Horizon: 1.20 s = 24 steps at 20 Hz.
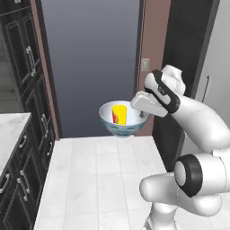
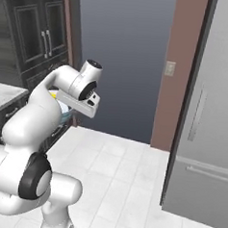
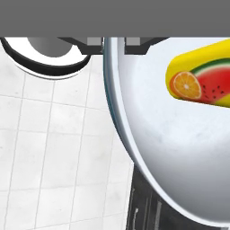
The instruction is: Place the cup inside the bowl on the dining table and move the bowl to any counter.
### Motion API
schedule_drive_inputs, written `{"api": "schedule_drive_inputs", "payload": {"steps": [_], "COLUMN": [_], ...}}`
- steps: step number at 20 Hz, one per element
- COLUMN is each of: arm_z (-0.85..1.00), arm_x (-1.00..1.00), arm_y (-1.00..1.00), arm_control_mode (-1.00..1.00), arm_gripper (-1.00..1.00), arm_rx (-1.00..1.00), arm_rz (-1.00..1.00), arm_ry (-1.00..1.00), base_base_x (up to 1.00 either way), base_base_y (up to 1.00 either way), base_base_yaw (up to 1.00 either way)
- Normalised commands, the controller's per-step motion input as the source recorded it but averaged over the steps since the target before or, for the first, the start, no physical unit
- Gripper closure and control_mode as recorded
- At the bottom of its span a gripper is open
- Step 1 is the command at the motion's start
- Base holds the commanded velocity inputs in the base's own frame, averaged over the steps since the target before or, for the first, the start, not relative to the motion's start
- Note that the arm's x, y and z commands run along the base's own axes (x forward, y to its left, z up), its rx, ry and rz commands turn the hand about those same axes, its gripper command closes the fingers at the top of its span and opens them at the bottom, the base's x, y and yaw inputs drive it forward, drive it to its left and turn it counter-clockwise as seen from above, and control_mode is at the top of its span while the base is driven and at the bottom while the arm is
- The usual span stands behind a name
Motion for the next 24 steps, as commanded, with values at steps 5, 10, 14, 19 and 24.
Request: {"api": "schedule_drive_inputs", "payload": {"steps": [5, 10, 14, 19, 24], "arm_z": [0.00, 0.00, 0.00, 0.00, 0.00], "arm_x": [0.00, 0.00, 0.00, 0.00, 0.00], "arm_y": [0.00, 0.00, 0.00, 0.00, 0.00], "arm_control_mode": [1.00, 1.00, 1.00, 1.00, 1.00], "arm_gripper": [1.00, 1.00, 1.00, 1.00, 1.00], "arm_rx": [0.00, 0.00, 0.00, 0.00, 0.00], "arm_rz": [0.00, 0.00, 0.00, 0.00, 0.00], "arm_ry": [0.00, 0.00, 0.00, 0.00, 0.00], "base_base_x": [0.03, 0.04, 0.00, 0.00, 0.00], "base_base_y": [0.01, 0.00, 0.00, 0.00, 0.02], "base_base_yaw": [0.30, 0.34, 0.38, 0.40, 0.40]}}
